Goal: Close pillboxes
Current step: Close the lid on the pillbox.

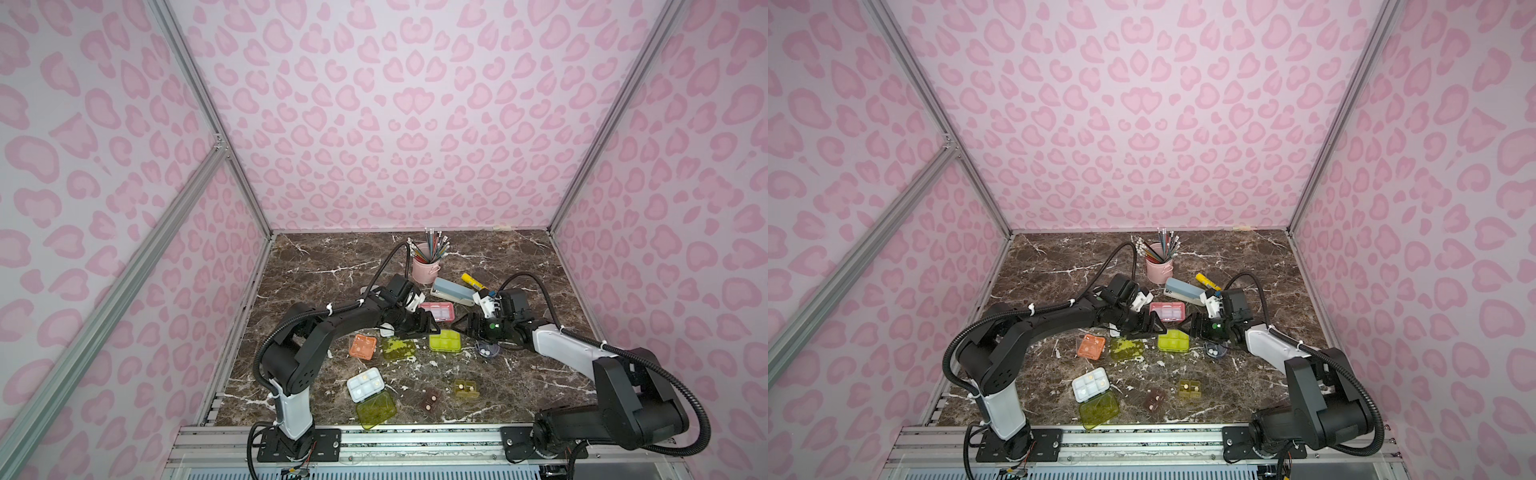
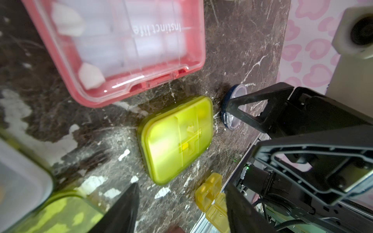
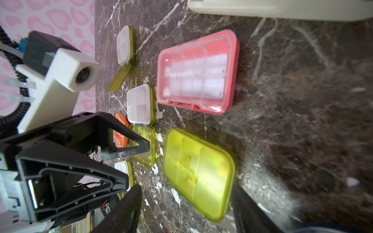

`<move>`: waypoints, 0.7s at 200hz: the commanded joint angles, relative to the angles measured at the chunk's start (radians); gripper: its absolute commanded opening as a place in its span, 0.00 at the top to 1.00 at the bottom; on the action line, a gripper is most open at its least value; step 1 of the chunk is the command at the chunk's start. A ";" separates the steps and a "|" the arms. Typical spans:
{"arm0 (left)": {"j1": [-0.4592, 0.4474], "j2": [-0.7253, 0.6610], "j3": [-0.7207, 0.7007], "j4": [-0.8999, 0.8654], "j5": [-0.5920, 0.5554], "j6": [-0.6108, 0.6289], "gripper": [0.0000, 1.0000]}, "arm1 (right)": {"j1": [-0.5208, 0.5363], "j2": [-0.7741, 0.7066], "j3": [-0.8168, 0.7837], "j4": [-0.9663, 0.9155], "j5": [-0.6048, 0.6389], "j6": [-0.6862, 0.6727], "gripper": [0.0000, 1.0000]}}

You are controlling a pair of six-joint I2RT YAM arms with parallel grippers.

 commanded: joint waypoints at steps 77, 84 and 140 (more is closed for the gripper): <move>0.001 -0.266 -0.105 -0.151 -0.112 0.073 0.27 | 0.139 -0.093 0.019 -0.067 0.125 0.003 0.29; 0.001 -0.289 -0.119 -0.163 -0.120 0.076 0.26 | 0.153 -0.099 0.019 -0.066 0.133 0.008 0.29; 0.002 -0.444 -0.222 -0.193 -0.097 0.078 0.19 | 0.247 -0.136 0.013 -0.065 0.187 0.043 0.26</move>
